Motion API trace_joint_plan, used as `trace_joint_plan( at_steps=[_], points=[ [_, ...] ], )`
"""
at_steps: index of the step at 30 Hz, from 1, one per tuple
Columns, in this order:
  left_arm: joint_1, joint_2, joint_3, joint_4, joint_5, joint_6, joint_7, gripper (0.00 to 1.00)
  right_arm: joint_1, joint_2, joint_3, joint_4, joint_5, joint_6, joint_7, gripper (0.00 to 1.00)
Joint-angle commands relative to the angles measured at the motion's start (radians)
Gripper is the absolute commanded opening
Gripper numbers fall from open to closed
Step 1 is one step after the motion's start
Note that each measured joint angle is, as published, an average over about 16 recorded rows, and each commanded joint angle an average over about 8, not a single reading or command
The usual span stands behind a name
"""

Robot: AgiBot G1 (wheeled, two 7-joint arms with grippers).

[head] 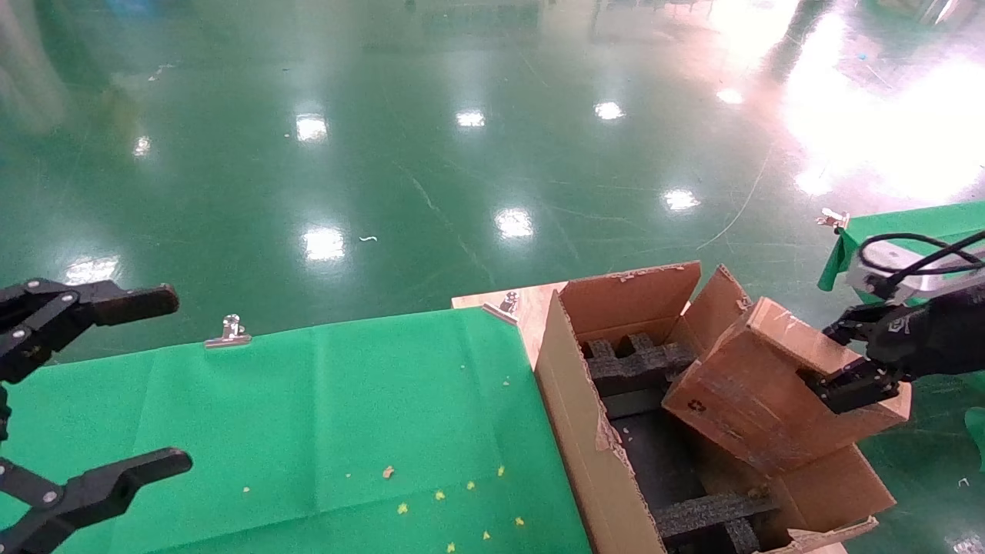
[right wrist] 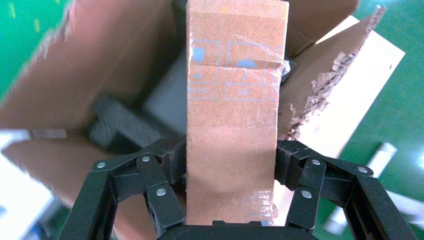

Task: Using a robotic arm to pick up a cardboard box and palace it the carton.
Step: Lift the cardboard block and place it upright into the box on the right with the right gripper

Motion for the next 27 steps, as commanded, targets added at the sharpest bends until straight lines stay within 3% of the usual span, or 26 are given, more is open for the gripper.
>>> trace_joint_plan(
  at_steps=[1,14,27],
  points=[
    [0.000,0.000,0.000,0.000,0.000,0.000,0.000,1.00,-0.034,0.018,0.009,-0.030,0.039,0.018,0.042,0.00],
    [0.000,0.000,0.000,0.000,0.000,0.000,0.000,1.00,-0.226,0.110,0.052,-0.017,0.252,0.126,0.130,0.00],
    [0.000,0.000,0.000,0.000,-0.001,0.000,0.000,1.00,-0.244,0.102,0.050,-0.016,0.262,0.144,0.158,0.00]
  ],
)
